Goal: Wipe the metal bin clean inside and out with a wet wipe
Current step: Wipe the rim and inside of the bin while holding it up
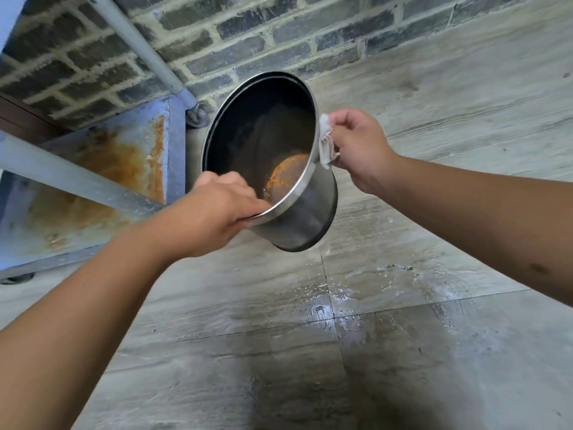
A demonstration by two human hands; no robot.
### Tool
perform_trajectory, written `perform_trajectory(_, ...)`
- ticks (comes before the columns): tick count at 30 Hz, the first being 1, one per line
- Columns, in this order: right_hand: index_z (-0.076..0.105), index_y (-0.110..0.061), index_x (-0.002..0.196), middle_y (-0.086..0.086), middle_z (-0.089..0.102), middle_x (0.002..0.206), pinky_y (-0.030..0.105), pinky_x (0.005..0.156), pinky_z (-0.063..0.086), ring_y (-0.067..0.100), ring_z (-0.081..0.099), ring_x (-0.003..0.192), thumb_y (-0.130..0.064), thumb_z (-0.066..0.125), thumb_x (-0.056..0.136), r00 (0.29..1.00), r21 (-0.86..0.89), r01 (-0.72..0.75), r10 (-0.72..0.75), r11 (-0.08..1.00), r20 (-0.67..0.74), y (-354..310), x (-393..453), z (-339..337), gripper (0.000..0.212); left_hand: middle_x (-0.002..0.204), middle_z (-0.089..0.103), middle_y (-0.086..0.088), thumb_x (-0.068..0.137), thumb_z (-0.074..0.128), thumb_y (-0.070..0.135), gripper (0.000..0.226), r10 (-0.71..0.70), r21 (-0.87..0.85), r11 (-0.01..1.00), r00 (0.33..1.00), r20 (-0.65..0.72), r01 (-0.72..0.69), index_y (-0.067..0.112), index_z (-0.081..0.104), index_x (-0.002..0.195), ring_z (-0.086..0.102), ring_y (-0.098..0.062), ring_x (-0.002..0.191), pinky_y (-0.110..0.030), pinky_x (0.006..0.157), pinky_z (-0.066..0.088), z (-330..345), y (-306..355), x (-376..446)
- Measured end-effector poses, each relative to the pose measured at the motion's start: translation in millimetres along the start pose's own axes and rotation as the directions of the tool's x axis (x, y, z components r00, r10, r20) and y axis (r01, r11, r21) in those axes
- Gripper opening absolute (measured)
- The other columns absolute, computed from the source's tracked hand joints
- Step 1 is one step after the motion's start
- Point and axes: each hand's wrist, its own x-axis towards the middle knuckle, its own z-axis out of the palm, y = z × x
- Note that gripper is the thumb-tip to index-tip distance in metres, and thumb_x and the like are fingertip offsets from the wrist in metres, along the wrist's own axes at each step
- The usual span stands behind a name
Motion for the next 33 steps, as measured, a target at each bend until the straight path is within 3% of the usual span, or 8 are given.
perform_trajectory(4,0.059,-0.015,0.087,0.002,0.06,0.071,0.022,0.051,0.049,0.004,0.055,0.051,-0.01,0.059,0.093,0.999,-0.064,0.036,-0.035,0.997,0.015,-0.5,1.2,9.8,0.008,0.094,0.067,0.01,0.093,0.056,0.019,0.024,-0.114,0.196,0.973,0.992,-0.055,0.123,0.027,0.067,0.112,0.046,-0.018,0.107,-0.037,0.085,0.026,1.9,-19.7,-4.3)
perform_trajectory(11,0.045,-0.015,0.069,0.008,0.046,0.067,0.033,0.057,0.035,0.024,0.042,0.063,-0.01,0.045,0.072,0.987,0.075,-0.109,0.117,0.991,-0.111,-13.6,5.1,-4.8,0.006,0.146,0.037,-0.004,0.074,0.075,0.045,0.065,-0.538,-0.266,0.843,0.745,-0.395,0.467,0.031,0.05,0.133,0.029,-0.029,0.134,-0.052,0.097,0.029,35.4,3.3,2.6)
perform_trajectory(15,0.045,-0.022,0.076,0.008,0.064,0.073,0.027,0.051,0.032,0.022,0.058,0.054,-0.001,0.03,0.073,0.984,0.181,-0.149,0.164,0.972,-0.072,-29.8,14.2,-8.1,0.026,0.149,0.021,-0.005,0.066,0.07,0.059,0.097,-0.961,-0.911,0.087,0.275,0.03,0.404,0.028,0.021,0.144,0.034,-0.033,0.133,-0.053,0.103,0.039,39.2,11.5,8.1)
perform_trajectory(17,0.044,-0.022,0.076,0.005,0.057,0.065,0.027,0.053,0.015,0.017,0.04,0.042,-0.007,0.037,0.069,0.991,0.117,-0.108,0.116,0.987,-0.067,-44.2,22.5,-3.1,0.019,0.136,0.04,-0.003,0.077,0.07,0.052,0.081,-0.882,-0.915,-0.318,0.278,0.382,0.248,0.027,0.026,0.14,0.055,-0.027,0.113,-0.043,0.08,0.053,35.9,10.8,8.3)
perform_trajectory(19,0.047,-0.022,0.081,0.003,0.054,0.068,0.022,0.046,0.02,0.016,0.038,0.044,-0.029,0.055,0.072,0.999,-0.122,-0.033,0.03,0.992,-0.027,-58.6,38.0,7.9,0.013,0.125,0.05,-0.001,0.085,0.068,0.042,0.062,-0.769,-0.848,-0.486,0.358,0.529,0.209,0.029,0.034,0.134,0.063,-0.024,0.098,-0.037,0.068,0.052,36.4,12.6,5.8)
perform_trajectory(22,0.049,-0.024,0.083,-0.001,0.057,0.081,0.026,0.05,0.034,0.018,0.052,0.062,-0.06,0.064,0.074,0.991,-0.571,0.125,-0.08,0.811,0.104,-70.2,57.0,24.6,0.041,0.126,0.053,-0.007,0.088,0.065,0.027,0.059,-0.709,-0.808,-0.566,0.403,0.579,0.165,0.03,0.034,0.138,0.067,-0.031,0.092,-0.041,0.066,0.057,40.0,15.3,10.1)
perform_trajectory(25,0.055,-0.017,0.088,0.004,0.059,0.083,0.03,0.058,0.041,0.026,0.059,0.076,-0.044,0.07,0.077,0.984,-0.834,0.175,-0.103,0.522,0.143,-75.4,74.8,36.9,0.032,0.126,0.056,-0.018,0.089,0.059,0.011,0.062,-0.715,-0.802,-0.591,0.408,0.568,0.08,0.023,0.032,0.143,0.07,-0.035,0.085,-0.039,0.059,0.06,38.7,8.0,12.1)
perform_trajectory(33,0.048,-0.007,0.047,0.006,0.045,0.038,0.02,0.038,0.026,0.02,0.047,0.04,-0.02,0.062,0.07,0.988,-0.963,0.087,-0.143,0.255,0.051,-75.1,60.6,22.3,0.03,0.098,0.066,-0.007,0.077,0.054,-0.001,0.027,-0.846,-0.914,-0.366,0.347,0.406,0.177,0.017,0.061,0.095,0.071,-0.034,0.082,-0.025,0.043,0.051,24.7,-45.4,32.3)
